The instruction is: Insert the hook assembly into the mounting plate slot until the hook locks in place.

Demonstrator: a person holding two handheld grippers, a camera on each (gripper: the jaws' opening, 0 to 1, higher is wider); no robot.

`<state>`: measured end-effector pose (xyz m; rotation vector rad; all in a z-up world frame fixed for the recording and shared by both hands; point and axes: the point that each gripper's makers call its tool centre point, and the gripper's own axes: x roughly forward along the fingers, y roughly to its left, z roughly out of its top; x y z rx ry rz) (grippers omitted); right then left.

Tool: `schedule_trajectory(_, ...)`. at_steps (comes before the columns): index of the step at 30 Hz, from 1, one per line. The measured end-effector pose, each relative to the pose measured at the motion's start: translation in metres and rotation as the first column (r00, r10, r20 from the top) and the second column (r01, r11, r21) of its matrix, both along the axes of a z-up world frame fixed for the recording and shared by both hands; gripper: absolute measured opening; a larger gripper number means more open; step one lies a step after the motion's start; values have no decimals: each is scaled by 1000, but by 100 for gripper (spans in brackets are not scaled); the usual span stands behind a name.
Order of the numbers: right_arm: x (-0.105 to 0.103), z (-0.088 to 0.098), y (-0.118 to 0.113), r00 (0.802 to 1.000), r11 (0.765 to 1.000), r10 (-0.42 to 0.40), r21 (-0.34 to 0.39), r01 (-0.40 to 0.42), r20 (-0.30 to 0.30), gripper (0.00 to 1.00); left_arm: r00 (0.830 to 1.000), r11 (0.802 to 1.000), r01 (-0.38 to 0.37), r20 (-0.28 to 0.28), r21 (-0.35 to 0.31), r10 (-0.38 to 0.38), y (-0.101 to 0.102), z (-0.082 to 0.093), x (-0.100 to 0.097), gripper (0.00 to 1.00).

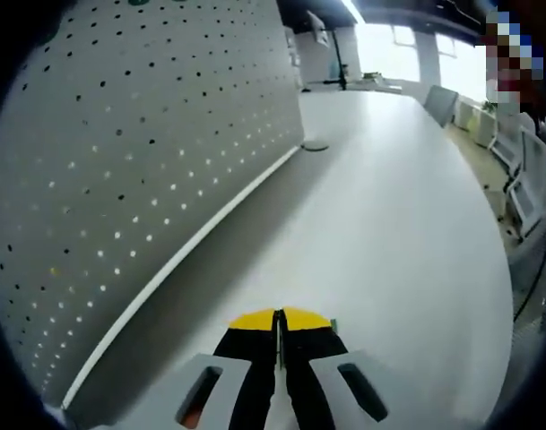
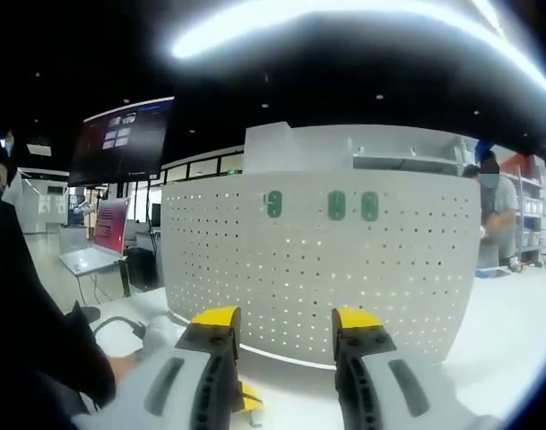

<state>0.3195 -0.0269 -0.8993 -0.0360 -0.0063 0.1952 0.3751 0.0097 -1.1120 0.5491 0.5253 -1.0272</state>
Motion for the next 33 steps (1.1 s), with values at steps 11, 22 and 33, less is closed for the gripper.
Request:
schedule_trajectory(11, 0, -1, 2, 1000, 1000, 3, -7, -3, -3, 38, 1000, 999, -27, 8, -32, 27, 10, 12, 5, 1)
schedule_trajectory(22, 1, -2, 4, 1000, 1000, 9, -14, -9, -6, 38, 999, 997, -55, 1, -51, 55, 21, 17, 10, 1)
schedule_trajectory(33, 1, -2, 4, 1000, 1000, 11, -19, -11, -5, 38, 996, 987, -94, -12, -132, 93, 27, 37, 16, 1)
